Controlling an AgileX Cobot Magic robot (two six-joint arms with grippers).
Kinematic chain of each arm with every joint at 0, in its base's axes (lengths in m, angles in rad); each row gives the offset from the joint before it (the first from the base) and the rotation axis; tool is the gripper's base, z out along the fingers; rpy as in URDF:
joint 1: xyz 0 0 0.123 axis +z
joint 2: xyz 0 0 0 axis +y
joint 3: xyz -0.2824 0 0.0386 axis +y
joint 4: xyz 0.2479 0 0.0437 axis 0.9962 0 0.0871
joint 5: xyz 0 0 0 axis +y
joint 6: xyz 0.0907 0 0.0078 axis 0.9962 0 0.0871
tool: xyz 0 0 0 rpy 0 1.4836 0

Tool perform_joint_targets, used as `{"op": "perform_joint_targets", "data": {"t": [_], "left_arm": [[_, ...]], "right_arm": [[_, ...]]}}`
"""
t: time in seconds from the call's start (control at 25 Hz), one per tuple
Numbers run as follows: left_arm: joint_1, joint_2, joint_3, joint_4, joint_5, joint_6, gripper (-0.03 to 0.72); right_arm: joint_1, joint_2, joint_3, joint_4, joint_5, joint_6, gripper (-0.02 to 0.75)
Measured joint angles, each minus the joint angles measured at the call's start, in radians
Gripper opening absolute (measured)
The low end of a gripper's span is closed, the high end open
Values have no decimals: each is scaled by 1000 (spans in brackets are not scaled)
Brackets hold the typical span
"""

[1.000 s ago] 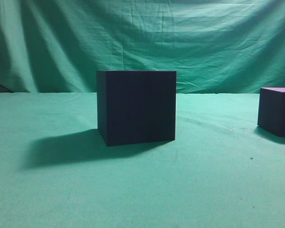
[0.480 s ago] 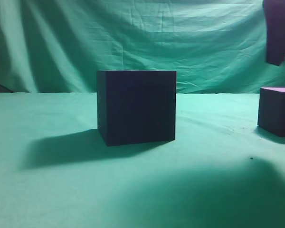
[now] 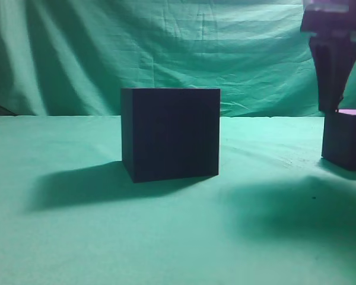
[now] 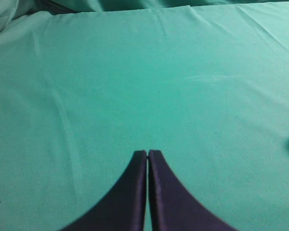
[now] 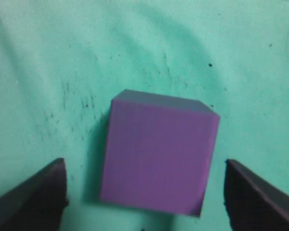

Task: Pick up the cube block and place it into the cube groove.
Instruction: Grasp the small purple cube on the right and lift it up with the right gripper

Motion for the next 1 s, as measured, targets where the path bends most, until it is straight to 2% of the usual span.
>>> {"op": "perform_joint_targets", "data": {"t": [0.04,0.08,0.12,0.2,0.24,0.28,0.32,0.36,0.4,0.68,0.84,1.0], "left_arm": [[0,0,0,0,0,0,0],[0,0,0,0,0,0,0],[0,0,0,0,0,0,0],[0,0,0,0,0,0,0],[0,0,0,0,0,0,0],[0,0,0,0,0,0,0],[0,0,0,0,0,0,0],[0,0,0,0,0,0,0],[0,0,0,0,0,0,0],[0,0,0,0,0,0,0],[0,0,0,0,0,0,0],[0,0,0,0,0,0,0]], "right_arm": [[0,15,0,-2,-14,2,624],[0,26,0,-2,-24,4,576],[0,38,-2,-2,-33,4,574],[0,56,-4,-4,-40,4,511],[0,60,-4,-4,-43,6,519],[0,65,-4,-4,-47,12,466],[0,69,-4,-6,-47,20,446],[0,71,-4,-10,-47,31,463],[0,71,-4,-16,-48,47,422],[0,74,-50,-45,1,94,424],[13,56,-177,-50,98,79,424],[83,12,-321,-50,215,55,424]]}}
